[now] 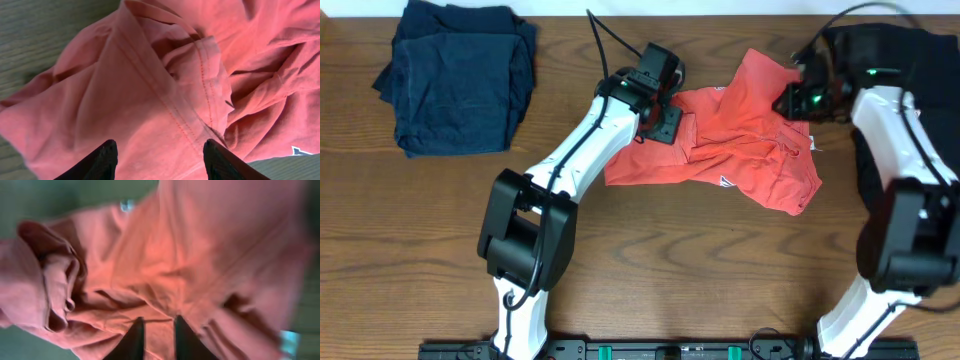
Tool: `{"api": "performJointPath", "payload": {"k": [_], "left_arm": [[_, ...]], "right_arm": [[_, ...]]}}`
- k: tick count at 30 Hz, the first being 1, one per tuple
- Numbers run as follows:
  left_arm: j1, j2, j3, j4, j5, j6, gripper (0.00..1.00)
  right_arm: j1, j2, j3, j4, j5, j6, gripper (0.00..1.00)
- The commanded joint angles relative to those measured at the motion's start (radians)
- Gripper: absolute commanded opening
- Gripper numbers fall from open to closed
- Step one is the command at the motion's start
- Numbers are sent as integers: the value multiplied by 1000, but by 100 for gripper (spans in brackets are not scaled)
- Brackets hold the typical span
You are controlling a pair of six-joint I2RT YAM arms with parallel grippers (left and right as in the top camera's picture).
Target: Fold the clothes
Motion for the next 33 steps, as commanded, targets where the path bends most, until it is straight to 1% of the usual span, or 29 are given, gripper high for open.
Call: {"api": "performJointPath", "payload": {"k": [1,7,9,13,15,16,17,24,33], "left_arm": [[-7,46,5,0,-8,9,57],[-8,60,5,0,-8,10,57],[-8,60,5,0,-8,10,57],[-8,60,5,-1,-8,10,57],[-8,60,5,-1,-8,10,57],[-8,60,5,-1,-8,10,57],[-8,60,5,-1,-8,10,57],[-8,60,5,-11,-8,10,57],[-8,60,5,-23,-9,10,57]], "right_arm": [[-42,-26,16,-20,74,0,28],[-82,26,13,-52,92,-19,52],[-86,48,13,-51,101,-19,57],[-87,113,13,-51,130,-19,69],[-87,143,13,-43,130,-22,81],[-87,155,13,-38,130,-22,91],[-87,169,13,-32,130,-21,99],[-86,210,13,-1,131,-15,99],[-74,276,13,8,22,-31,99]]}}
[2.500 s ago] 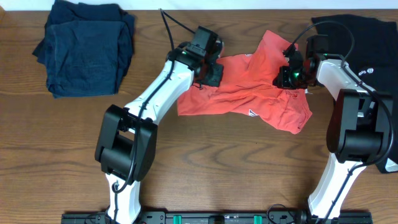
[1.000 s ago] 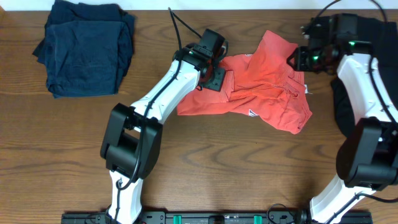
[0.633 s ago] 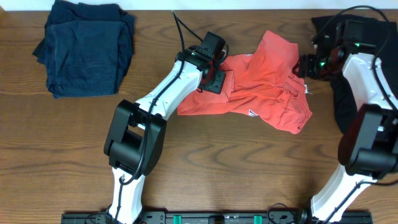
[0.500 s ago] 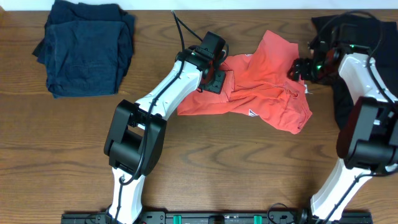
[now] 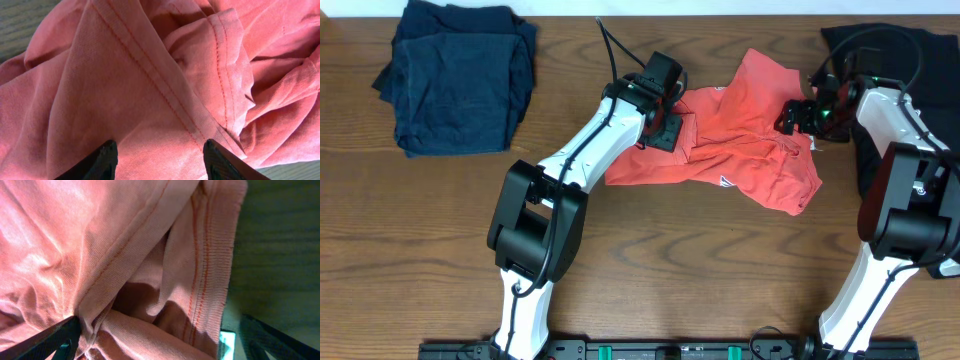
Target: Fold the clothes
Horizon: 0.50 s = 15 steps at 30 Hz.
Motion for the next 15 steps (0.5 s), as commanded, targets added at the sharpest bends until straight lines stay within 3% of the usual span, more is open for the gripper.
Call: {"api": "performJointPath", "payload": {"k": [1,9,15], "left_arm": [[-2,7,5,-9,-9,10,57],[-2,7,5,-23,-9,10,57],[-1,6,5,-26,-9,10,57]], "right_arm": [[15,67,-3,-2,-70,-6,99],[27,131,-4,-47,-122,-6,95],[44,139,-10,-135,-128,-6,70]]}}
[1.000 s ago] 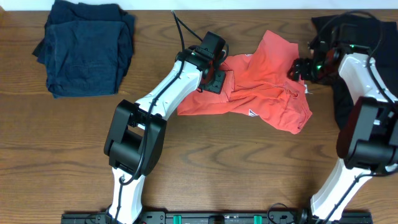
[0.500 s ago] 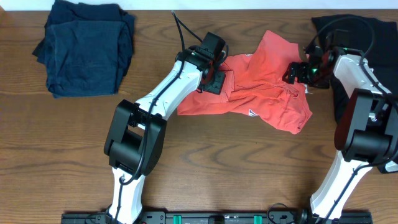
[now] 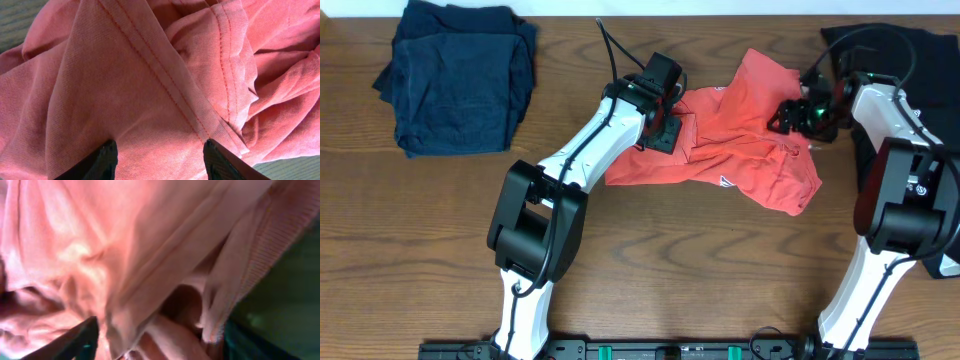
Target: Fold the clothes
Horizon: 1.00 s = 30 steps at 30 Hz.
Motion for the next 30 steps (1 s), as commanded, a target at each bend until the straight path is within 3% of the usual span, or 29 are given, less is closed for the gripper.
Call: {"api": "performJointPath", "payload": {"k": [1,3,7,8,17,24,30], "left_arm": [[0,6,6,-6,-9,10,57],[3,6,6,-11,-9,10,57],[23,-4,10,-34,-9,9,57],[33,-11,14,-47,-9,9,57],[170,-169,63,-172,-77,9,58],[320,-338,63,-206,-76,9,59],[416,-381,63,-224,-76,9,59]], "right_arm": [[26,93,-55,-58,1,9,66],[20,93,-55,-80,4,9,50],[-5,93,-55,-83,3,13,6],[-16,93,-55,-79,3,26,1],[-132,89,-25,-71,-34,43,1],[-199,82,128,-210,-39,14,1],[-188,82,325,-367,-43,-18,1]]}}
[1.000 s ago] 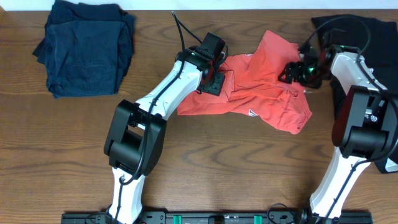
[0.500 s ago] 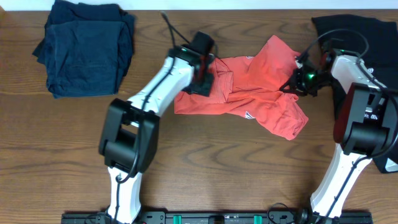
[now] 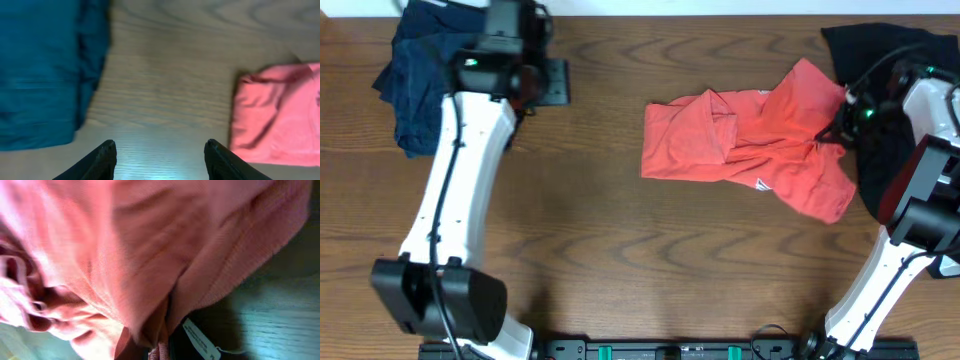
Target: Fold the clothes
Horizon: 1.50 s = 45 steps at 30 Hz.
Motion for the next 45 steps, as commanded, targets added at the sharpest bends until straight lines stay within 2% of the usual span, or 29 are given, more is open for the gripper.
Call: {"api": "performJointPath", "payload": {"k": [1,6,12,26,37,45], "left_arm": [[33,11,5,-20,-12,10,59],[43,12,-14,-38,-12,32,59],[43,12,-31,-40,-13,40,59],[43,35,-37,-55,-12,59,59],[43,55,-37,-55,-12,59,59],[43,57,-37,-44,-13,59,59]], "right_arm": [[18,-2,113,-45,-3,-33,1],[83,-2,230,-137,-6,-32,1],[239,-2,315,-204,-5,-22,1],[598,-2,465,-204,135,111,1],[789,-1,459,-95,237,144,1],[901,-1,444,-179,237,117,3]]}}
